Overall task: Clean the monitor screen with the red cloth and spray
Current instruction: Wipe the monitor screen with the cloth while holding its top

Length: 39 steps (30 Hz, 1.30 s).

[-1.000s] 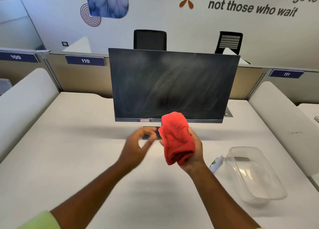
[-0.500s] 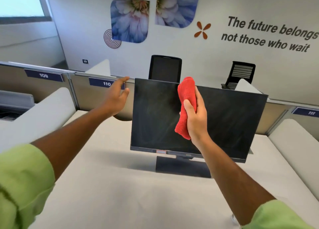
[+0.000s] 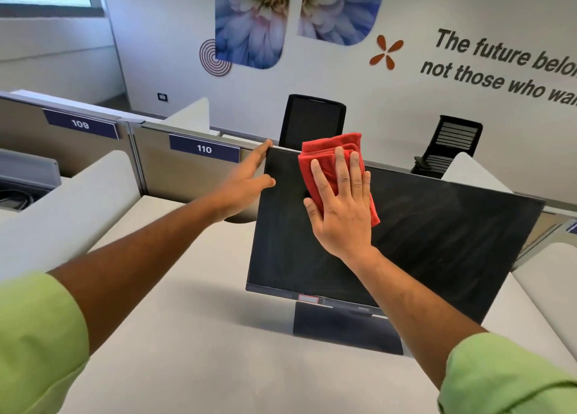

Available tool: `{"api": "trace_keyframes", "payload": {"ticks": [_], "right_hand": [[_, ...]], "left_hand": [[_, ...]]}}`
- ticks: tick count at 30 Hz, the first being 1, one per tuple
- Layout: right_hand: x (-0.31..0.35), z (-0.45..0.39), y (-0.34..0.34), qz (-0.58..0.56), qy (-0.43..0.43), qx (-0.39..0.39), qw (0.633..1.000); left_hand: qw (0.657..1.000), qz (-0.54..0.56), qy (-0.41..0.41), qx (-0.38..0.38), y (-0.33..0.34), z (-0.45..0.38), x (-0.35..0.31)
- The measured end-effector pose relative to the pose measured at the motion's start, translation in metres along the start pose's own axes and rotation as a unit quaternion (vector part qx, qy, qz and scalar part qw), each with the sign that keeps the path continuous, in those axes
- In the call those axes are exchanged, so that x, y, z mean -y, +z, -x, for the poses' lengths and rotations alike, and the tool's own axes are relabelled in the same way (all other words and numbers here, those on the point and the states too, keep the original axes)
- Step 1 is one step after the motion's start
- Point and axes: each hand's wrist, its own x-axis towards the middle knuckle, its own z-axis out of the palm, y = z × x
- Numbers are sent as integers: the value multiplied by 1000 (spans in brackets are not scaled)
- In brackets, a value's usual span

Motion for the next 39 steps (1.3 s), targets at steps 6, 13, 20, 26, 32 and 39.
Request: {"api": "trace_keyframes", "payload": {"ticks": [6, 13, 20, 26, 32, 39], "right_hand": [[15, -2, 13, -7, -8, -13, 1000], [37, -16, 28, -2, -83, 4, 997], [35, 2, 44, 26, -190, 41, 981], [40, 49, 58, 20, -280, 103, 954], [43, 100, 71, 26, -369, 175, 913], [33, 90, 67, 51, -408, 158, 898]], "left_hand": [[999, -6, 18, 31, -4, 2, -2], [998, 27, 7, 53, -16, 3, -6], [998, 2, -2, 66, -25, 2, -15], [999, -12, -9, 47, -25, 2, -16], [999, -14, -6, 31, -23, 5, -19], [999, -41, -1, 15, -21, 0, -22]]}}
